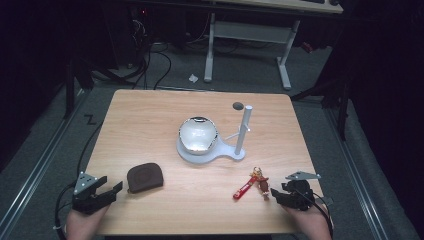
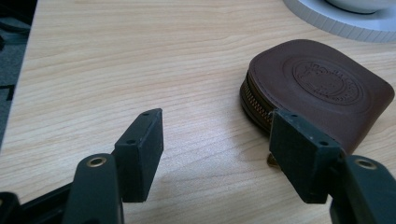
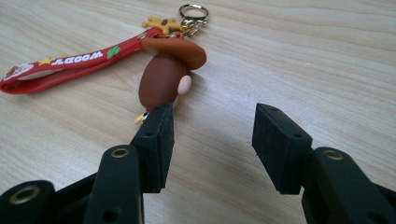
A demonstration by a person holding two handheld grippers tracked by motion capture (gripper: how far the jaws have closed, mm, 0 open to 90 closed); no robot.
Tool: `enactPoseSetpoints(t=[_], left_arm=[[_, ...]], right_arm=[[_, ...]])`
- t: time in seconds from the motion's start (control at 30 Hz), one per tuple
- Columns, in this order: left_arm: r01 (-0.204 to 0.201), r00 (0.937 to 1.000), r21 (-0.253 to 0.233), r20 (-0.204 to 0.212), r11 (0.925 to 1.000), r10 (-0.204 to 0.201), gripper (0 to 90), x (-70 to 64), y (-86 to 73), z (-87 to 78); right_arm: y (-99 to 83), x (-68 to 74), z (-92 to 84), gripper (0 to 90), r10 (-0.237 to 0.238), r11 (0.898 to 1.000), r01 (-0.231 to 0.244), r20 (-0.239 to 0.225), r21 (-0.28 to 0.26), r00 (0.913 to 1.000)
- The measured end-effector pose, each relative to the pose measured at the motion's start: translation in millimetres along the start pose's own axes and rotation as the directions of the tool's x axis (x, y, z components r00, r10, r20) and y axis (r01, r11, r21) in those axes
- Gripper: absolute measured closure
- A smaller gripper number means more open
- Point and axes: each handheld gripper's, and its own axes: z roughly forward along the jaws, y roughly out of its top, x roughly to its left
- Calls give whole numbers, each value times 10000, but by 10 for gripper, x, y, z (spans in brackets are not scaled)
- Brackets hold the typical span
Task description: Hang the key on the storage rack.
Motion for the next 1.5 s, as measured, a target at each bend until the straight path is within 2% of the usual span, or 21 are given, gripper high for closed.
enactPoseSetpoints(t=[0.4,0.47,0.6,0.7,0.77,0.8,1.0,1.23,1.5], left_arm=[[-25,9999,214,141,9998,22,345,-12,-14,17],[3,9999,177,142,9998,-5,346,-9,-14,7],[150,9996,245,235,9996,-155,346,1,-19,17],[18,9996,217,281,9998,-24,345,-13,-4,19],[-37,9993,222,360,9997,29,345,-19,-1,17],[-61,9992,249,394,9997,51,346,-19,-3,21],[-102,9990,260,444,9996,91,346,-18,-1,17],[-72,9990,247,437,9997,61,345,-23,5,19],[-245,9980,350,598,9991,223,348,-52,12,49]], right_arm=[[155,97,-11,487,-683,9920,726,-451,1029,9966],[188,107,-9,487,-895,9888,950,-520,1150,9946],[272,140,13,489,-909,9825,1033,-851,1550,9922],[334,163,32,490,-1102,9762,1250,-908,1772,9897],[372,176,39,528,-980,9708,1171,-993,2096,9902],[396,178,48,528,-1091,9662,1304,-1057,2223,9884],[466,186,112,510,-1012,9582,1236,-982,2582,9900],[481,149,208,506,-698,9554,962,-1029,2793,9922],[507,124,263,576,-399,9584,715,-1183,2764,9922]])
